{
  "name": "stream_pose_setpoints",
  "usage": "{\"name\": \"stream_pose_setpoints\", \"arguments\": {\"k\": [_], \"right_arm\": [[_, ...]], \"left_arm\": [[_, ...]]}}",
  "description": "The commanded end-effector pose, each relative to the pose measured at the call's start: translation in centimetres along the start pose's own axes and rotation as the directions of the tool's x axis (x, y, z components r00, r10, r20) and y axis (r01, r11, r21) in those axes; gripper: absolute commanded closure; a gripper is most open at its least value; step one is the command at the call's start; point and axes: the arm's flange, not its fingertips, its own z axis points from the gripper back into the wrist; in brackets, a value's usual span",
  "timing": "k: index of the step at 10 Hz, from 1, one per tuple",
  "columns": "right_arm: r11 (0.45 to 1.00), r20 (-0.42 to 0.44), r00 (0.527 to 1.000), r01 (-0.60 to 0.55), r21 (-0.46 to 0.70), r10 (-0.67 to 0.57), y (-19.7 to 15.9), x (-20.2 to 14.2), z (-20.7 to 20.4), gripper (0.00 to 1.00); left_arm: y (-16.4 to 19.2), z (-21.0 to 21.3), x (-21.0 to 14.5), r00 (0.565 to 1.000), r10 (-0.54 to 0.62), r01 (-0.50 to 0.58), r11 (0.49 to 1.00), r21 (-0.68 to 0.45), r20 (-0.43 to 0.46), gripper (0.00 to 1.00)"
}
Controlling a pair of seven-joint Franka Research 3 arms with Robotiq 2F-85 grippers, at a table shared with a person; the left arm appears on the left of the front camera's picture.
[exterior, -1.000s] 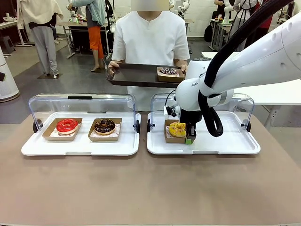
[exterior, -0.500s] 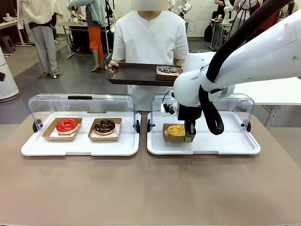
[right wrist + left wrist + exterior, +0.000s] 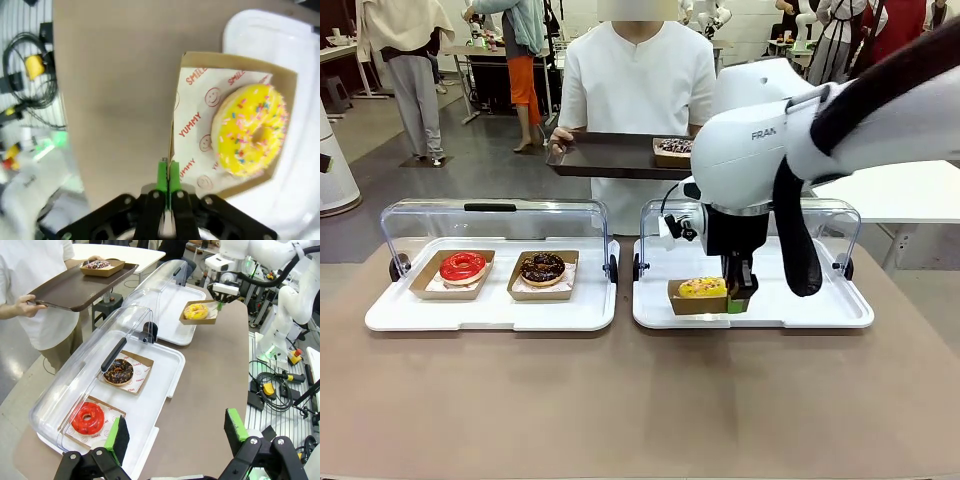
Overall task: Provide the desired donut to the person.
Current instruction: Pick up and lift the Paper togo box containing the Donut pointed at by the person.
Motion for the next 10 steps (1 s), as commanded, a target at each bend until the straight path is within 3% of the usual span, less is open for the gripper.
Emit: {"name": "stream_pose_setpoints", "arguments": {"k": [1, 6, 10], "right_arm": [[0.999, -0.005, 0.999, -0.038, -0.024, 0.038, 2.7, -1.1, 1.7, 1.00], [0.995, 0.079, 0.996, 0.050, -0.081, -0.044, 3.4, -2.1, 14.0, 1.00], [0.998, 0.070, 0.996, 0.063, -0.005, -0.063, -0.7, -0.7, 19.4, 1.00]], "left_arm": [[0.0, 0.1, 0.1, 1.000, -0.004, 0.004, 1.000, -0.002, 0.015, 0.00], [0.0, 0.1, 0.1, 1.000, -0.004, 0.004, 1.000, -0.002, 0.015, 0.00], [0.0, 0.1, 0.1, 1.000, -0.004, 0.004, 1.000, -0.002, 0.015, 0.00]]}}
